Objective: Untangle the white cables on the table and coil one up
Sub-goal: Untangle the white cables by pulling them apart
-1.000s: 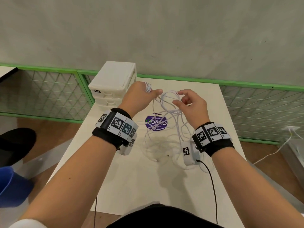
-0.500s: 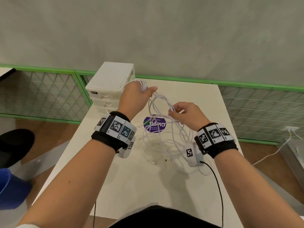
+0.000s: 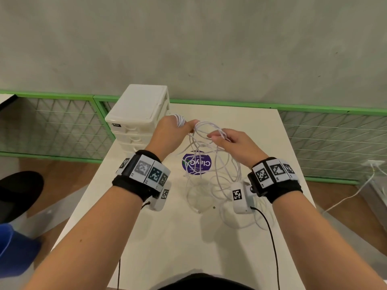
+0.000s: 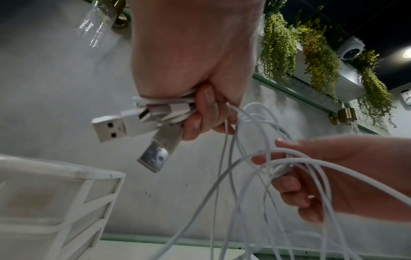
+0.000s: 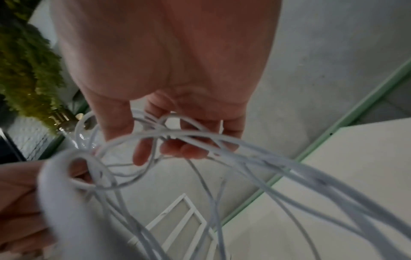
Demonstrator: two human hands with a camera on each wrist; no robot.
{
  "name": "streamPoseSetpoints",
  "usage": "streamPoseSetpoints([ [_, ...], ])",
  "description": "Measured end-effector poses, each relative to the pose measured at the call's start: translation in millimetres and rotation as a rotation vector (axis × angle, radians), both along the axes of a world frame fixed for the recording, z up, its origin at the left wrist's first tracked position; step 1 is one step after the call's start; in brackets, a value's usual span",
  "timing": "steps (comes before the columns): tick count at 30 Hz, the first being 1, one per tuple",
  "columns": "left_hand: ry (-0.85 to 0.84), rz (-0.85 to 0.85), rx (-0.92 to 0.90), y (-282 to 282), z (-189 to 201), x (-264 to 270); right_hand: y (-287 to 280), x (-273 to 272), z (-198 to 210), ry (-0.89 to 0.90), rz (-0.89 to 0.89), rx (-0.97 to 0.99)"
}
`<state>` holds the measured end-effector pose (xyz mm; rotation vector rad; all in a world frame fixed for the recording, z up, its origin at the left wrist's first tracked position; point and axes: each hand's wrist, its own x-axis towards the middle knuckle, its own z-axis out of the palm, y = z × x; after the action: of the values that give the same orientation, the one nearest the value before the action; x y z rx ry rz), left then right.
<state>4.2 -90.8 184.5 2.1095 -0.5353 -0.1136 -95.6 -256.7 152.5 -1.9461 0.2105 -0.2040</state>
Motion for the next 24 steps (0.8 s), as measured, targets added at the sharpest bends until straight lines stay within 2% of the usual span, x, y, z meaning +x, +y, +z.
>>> streamPoseSetpoints([
  [2, 0.029, -0.011, -0.004, 0, -6, 1, 0, 4, 0, 0.003, -0.043, -0.065],
  [7, 0.084, -0.043, 0.103, 1, -16, 2, -12, 6, 0, -0.178, -0.379, -0.067],
  [9, 0.061, -0.024, 0.152, 3, -17, 4, -20, 5, 3, -0.165, -0.364, -0.113],
  [13, -0.039, 0.138, 0.113, 14, -12, 23, -38, -2, -3, -0.063, -0.302, -0.264],
  [16, -0.070, 0.211, 0.057, 20, -3, 35, -52, -10, -16, 0.022, -0.311, -0.251],
  [18, -0.105, 0.232, 0.055, 20, 1, 40, -61, -13, -26, 0.154, -0.308, -0.338],
  [21, -0.113, 0.308, -0.016, 26, 6, 51, -78, -24, -44, 0.477, -0.250, -0.518],
  [24, -0.104, 0.322, -0.068, 35, 9, 57, -91, -40, -71, 0.590, -0.258, -0.476],
])
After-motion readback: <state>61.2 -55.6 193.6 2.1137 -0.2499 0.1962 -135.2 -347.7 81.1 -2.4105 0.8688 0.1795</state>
